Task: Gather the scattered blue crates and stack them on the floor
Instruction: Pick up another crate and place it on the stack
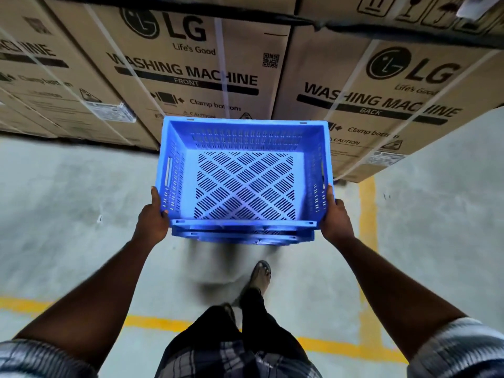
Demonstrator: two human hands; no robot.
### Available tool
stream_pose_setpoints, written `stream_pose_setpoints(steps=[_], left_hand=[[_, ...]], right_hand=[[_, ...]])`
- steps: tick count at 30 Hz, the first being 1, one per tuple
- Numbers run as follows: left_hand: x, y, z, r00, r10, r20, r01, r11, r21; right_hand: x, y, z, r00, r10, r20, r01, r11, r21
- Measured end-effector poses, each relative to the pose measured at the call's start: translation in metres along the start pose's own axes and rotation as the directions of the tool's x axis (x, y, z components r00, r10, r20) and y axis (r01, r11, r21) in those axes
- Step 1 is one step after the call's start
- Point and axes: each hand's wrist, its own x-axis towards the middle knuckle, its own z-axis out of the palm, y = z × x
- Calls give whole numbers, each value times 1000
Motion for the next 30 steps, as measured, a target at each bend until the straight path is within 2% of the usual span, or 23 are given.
stream_pose_setpoints(steps=[4, 7, 11, 17, 21, 26, 30], left_hand=[[10, -1, -7, 1000, 15, 10, -15, 999, 40], [21, 2, -11, 1000, -12, 19, 13, 999, -39], [50, 0, -11, 1000, 29, -1, -29, 999, -35], [76, -8, -15, 997, 73, -20, -74, 997, -30], [84, -5, -18, 999, 47, -2, -47, 990, -130], [81, 2, -15, 999, 35, -31, -40, 977, -208], [62, 3, -11, 999, -18, 45, 33, 934, -356]], right_hand=[[9, -3, -2, 999, -33, -17, 33, 999, 6], [20, -6, -3, 998, -43, -42, 42, 999, -21], [39, -7, 2, 996, -35, -82, 30, 997, -72], [39, -6, 21, 994, -14, -106, 13, 1000, -10], [30, 2, 30, 991, 8, -134, 0, 998, 60], [16, 6, 32, 990, 3, -143, 4, 999, 53], [19, 9, 26, 991, -8, -132, 12, 1000, 28]])
